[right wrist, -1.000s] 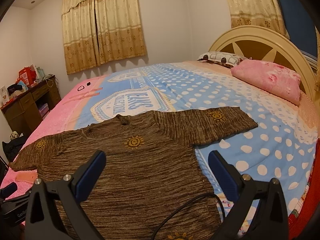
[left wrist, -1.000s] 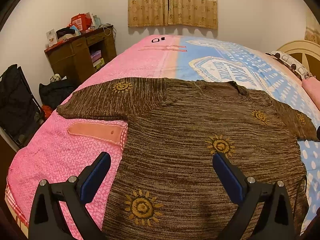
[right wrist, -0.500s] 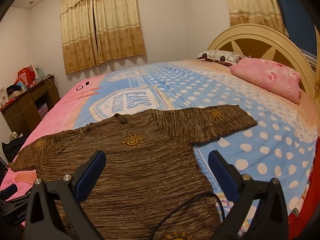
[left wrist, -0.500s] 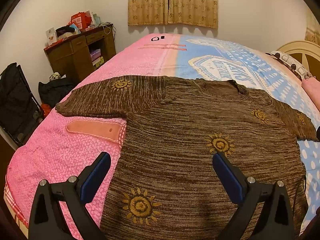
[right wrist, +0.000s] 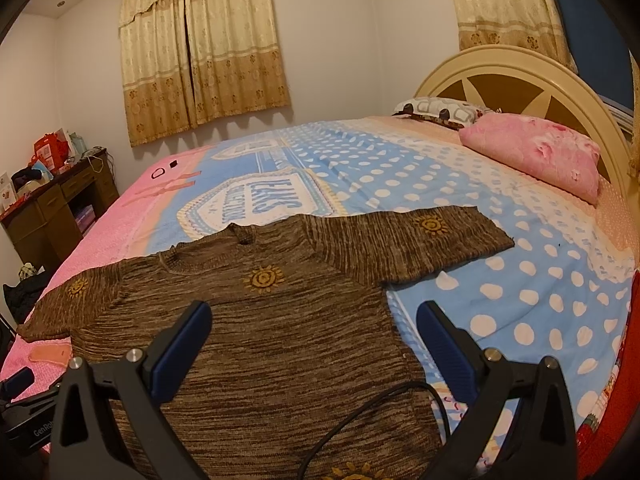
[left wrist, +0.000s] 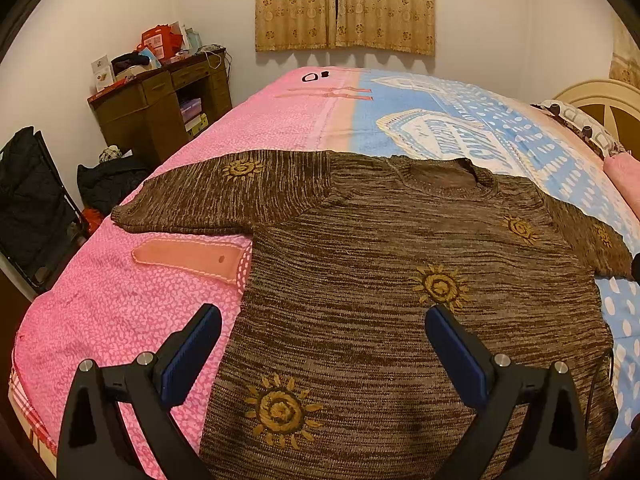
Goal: Fold small clothes
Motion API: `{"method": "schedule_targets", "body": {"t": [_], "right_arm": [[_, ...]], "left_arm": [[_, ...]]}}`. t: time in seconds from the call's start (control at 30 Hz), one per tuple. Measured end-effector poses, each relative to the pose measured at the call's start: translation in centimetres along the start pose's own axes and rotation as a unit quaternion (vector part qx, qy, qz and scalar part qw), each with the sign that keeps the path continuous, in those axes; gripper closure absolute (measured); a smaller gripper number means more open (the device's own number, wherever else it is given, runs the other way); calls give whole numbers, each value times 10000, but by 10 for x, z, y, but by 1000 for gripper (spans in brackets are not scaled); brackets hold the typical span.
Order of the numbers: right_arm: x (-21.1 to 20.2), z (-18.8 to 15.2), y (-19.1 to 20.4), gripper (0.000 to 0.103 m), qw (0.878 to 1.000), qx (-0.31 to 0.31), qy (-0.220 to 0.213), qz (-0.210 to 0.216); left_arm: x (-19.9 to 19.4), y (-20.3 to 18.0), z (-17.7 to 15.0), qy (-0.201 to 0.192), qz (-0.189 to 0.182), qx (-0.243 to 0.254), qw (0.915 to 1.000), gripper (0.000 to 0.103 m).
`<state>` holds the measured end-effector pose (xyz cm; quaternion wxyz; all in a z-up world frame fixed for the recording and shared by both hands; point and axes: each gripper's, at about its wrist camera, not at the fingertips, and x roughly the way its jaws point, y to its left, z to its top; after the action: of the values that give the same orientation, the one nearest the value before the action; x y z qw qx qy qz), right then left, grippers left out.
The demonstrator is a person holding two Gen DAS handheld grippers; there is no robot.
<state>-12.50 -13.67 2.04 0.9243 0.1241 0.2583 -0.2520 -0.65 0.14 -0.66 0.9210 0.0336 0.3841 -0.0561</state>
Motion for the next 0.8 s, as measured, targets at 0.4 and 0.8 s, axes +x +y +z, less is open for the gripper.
{"method": "schedule_targets", "body": {"t": [0.4, 0.8], "right_arm": [[2, 0, 0, 0, 10000, 9, 42, -1], [9, -3, -2, 0, 9999, 24, 147, -26]], "left_arm": [[1, -1, -2, 27, -19, 8, 10000, 1], [8, -5, 0, 108, -26, 60, 9999, 1]]}}
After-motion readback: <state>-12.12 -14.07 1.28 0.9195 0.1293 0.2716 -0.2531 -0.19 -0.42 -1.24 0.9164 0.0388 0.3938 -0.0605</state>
